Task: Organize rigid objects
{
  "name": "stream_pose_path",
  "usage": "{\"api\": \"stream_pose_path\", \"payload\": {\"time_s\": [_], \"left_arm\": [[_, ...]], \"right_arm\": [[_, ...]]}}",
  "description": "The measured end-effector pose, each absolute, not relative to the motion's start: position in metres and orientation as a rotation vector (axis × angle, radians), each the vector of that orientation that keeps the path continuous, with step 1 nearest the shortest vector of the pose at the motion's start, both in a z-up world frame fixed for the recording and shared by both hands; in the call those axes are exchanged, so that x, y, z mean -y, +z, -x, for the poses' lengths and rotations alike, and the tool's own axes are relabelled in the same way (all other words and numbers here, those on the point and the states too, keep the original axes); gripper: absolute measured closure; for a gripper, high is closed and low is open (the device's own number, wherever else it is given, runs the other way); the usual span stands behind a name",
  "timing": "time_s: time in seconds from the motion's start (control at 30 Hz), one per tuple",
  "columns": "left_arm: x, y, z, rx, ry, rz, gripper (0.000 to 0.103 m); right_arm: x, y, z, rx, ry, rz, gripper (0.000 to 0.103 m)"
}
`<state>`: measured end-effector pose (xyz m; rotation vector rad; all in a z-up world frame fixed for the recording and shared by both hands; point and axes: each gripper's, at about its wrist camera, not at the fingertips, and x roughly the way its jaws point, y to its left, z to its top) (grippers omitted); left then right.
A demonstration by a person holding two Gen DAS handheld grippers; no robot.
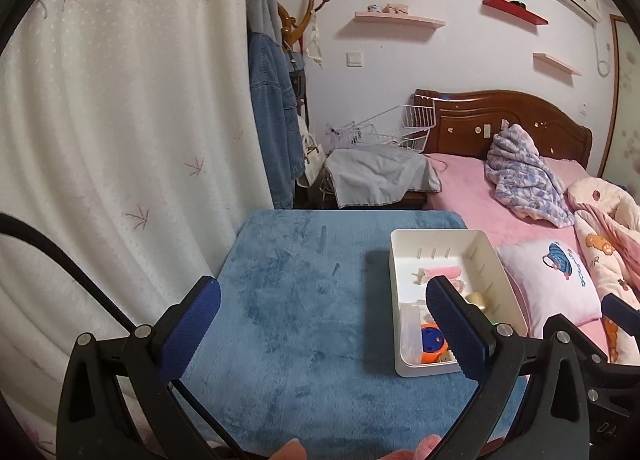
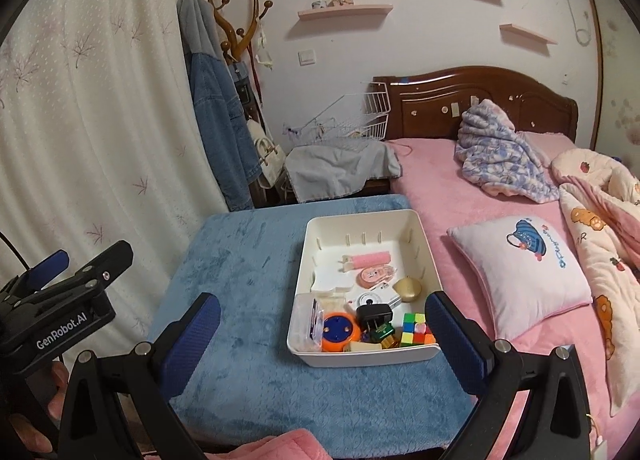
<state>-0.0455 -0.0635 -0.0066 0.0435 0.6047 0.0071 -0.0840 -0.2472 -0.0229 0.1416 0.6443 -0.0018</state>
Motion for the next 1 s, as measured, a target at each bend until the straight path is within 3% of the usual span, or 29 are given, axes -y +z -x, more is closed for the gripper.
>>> {"api": "stream_pose_path", "payload": {"time_s": [1.0], "left_arm": [[0.074,-0.016,0.031,-0.638,-0.029,-0.085,0.001]], "right_arm": [[0.253,-0.03,0.071,-0.692,-0.033,-0.173,0.001]]}}
